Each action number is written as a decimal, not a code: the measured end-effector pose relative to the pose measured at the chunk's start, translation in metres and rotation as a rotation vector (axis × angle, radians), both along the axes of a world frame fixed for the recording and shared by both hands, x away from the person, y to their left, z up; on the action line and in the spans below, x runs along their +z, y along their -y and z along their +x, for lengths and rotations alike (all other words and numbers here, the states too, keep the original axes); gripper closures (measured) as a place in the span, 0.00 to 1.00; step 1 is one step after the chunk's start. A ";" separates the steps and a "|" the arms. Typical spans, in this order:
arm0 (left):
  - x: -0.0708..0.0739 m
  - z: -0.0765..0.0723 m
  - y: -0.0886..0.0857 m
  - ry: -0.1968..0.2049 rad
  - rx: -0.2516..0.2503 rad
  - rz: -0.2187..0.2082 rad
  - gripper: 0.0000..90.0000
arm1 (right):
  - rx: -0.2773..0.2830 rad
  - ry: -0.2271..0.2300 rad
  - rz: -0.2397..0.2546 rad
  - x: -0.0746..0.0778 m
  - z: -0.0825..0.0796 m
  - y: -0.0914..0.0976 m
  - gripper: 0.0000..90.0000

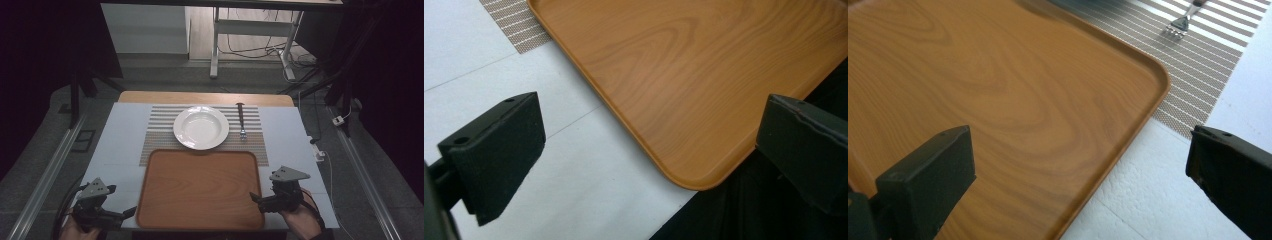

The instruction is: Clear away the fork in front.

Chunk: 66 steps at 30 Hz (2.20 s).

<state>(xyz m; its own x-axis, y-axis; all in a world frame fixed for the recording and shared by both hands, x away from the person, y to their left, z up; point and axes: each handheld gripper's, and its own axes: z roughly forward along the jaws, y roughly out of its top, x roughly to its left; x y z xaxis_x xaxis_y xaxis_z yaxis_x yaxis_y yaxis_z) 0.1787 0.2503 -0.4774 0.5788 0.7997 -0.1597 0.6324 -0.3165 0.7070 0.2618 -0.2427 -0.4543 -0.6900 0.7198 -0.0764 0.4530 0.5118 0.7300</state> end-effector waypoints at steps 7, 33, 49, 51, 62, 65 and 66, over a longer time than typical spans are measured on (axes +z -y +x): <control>0.000 -0.001 0.001 0.011 0.014 0.019 0.00 | 0.012 0.023 -0.087 -0.003 0.008 -0.013 0.00; 0.000 0.000 -0.001 0.000 0.007 -0.002 0.01 | 0.123 0.166 -0.385 -0.008 0.051 -0.059 0.00; -0.001 0.001 -0.002 -0.007 0.012 -0.009 0.01 | 0.123 0.178 -0.539 -0.021 0.100 -0.066 0.00; -0.001 0.002 -0.002 -0.009 0.013 -0.013 0.01 | 0.114 0.180 -0.552 -0.022 0.107 -0.066 0.00; -0.001 0.003 -0.003 -0.017 0.016 -0.020 0.01 | 0.103 0.216 -0.629 -0.024 0.143 -0.069 0.00; -0.001 0.003 -0.003 -0.018 0.016 -0.022 0.01 | 0.103 0.222 -0.640 -0.024 0.153 -0.070 0.00; -0.001 0.003 -0.004 -0.019 0.016 -0.023 0.01 | 0.103 0.229 -0.646 -0.025 0.156 -0.071 0.00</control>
